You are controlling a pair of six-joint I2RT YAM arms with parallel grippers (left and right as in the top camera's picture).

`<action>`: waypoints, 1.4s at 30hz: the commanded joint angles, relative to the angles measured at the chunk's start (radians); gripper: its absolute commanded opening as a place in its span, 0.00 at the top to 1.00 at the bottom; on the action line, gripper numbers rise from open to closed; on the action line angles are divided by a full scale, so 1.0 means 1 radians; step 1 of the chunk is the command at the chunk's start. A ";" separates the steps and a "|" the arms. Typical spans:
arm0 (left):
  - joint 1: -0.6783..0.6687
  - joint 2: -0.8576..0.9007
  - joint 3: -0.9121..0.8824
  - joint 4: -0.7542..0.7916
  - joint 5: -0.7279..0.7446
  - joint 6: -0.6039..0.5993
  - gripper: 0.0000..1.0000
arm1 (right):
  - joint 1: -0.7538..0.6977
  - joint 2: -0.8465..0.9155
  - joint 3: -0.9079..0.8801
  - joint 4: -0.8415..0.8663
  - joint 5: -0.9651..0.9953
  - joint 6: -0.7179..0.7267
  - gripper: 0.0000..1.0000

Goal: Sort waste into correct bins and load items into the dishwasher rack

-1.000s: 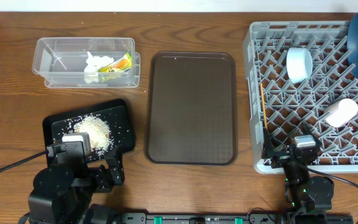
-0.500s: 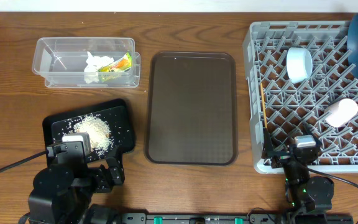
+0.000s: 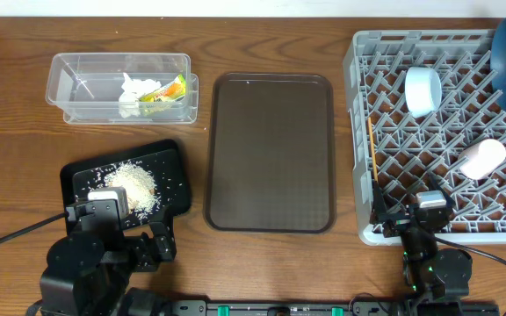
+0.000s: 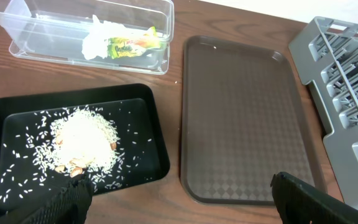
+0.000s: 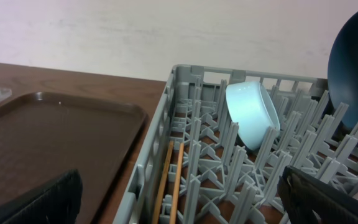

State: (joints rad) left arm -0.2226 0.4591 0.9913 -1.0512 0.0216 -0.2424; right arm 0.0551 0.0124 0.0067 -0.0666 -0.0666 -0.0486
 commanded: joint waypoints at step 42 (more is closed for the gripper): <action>0.149 -0.457 -0.923 1.040 -0.041 0.106 0.05 | -0.008 -0.007 -0.001 -0.005 0.010 -0.009 0.01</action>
State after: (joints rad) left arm -0.0803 0.0101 0.1040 -0.0608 -0.0074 -0.1925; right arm 0.0551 0.0120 0.0067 -0.0669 -0.0624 -0.0486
